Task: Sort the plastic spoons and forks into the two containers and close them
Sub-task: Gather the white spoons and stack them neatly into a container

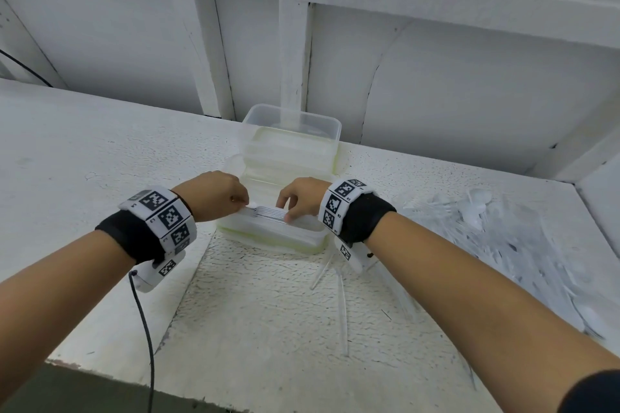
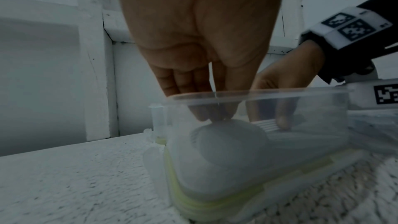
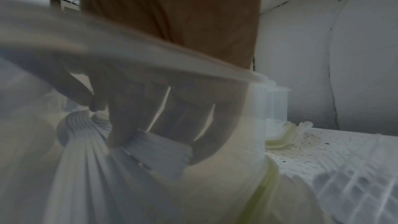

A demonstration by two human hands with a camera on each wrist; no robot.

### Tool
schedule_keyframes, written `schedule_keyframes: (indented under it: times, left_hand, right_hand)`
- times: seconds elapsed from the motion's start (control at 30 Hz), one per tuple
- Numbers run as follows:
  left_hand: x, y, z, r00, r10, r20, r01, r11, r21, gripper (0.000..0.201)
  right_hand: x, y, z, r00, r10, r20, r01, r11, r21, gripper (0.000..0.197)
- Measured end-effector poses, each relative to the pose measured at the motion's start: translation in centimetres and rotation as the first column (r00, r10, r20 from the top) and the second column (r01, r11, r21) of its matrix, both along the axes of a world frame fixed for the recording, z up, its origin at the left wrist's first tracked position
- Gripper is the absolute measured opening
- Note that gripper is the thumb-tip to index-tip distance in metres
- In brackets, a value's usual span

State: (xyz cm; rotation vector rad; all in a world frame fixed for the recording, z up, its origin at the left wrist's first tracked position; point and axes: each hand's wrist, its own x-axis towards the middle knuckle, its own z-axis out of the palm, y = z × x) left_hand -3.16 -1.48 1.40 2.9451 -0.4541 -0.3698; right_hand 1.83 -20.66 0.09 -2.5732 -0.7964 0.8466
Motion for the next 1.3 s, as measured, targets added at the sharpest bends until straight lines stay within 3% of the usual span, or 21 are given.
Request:
schedule_keyframes:
  times: [0.2,0.3,0.37,0.43,0.57,0.63,0.7,0.9,1.07,1.3]
  left_hand:
    - [0.5,-0.4,0.2,0.997,-0.016,-0.07,0.017,1.0,0.023,0.025]
    - [0.6,-0.1,-0.1,0.999,0.021,0.033,-0.017,0.995,-0.101,0.021]
    - [0.7,0.4,-0.4,0.968,0.144,0.204,-0.085,0.958,-0.273,0.018]
    - [1.1,0.9,-0.5,0.904,0.348,0.247,-0.244,0.896,-0.372,0.022]
    - [1.4,1.2,-0.1,0.771,0.618,-0.157,-0.628,0.695,-0.349,0.041]
    - [1.3,1.3,0.0,0.715,0.628,-0.307,-0.695,0.594,-0.405,0.038]
    - [1.2,1.3,0.0,0.696,0.605,-0.387,-0.717,0.551,-0.427,0.033]
    - [1.1,1.3,0.3,0.664,0.588,-0.461,-0.747,0.488,-0.452,0.025]
    - [1.0,1.1,0.5,0.659,0.585,-0.473,-0.751,0.479,-0.454,0.02]
    - [0.9,0.8,0.7,0.647,0.59,-0.483,-0.761,0.465,-0.453,0.024]
  right_hand:
    - [-0.2,0.1,0.5,0.999,0.046,-0.013,-0.046,0.998,-0.052,0.04]
    - [-0.7,0.0,0.6,0.998,0.049,0.03,-0.048,0.998,-0.033,0.036]
    - [-1.0,0.0,0.6,0.997,0.058,0.047,-0.056,0.997,-0.055,0.034]
    - [-1.0,0.2,0.4,0.995,0.077,0.062,-0.07,0.992,-0.1,0.034]
    - [-1.2,0.6,0.0,0.992,0.086,0.091,-0.076,0.99,-0.115,0.037]
    - [-1.5,0.6,-0.1,0.992,0.082,0.091,-0.073,0.993,-0.092,0.04]
    - [-1.8,0.6,-0.2,0.992,0.072,0.108,-0.066,0.996,-0.054,0.037]
    - [-1.8,0.9,-0.1,0.994,0.049,0.098,-0.043,0.997,-0.063,0.036]
    - [-1.9,0.4,-0.4,0.998,0.006,0.059,-0.007,1.0,0.02,0.04]
    - [-1.6,0.7,-0.3,0.999,-0.008,0.036,0.007,1.0,0.017,0.032]
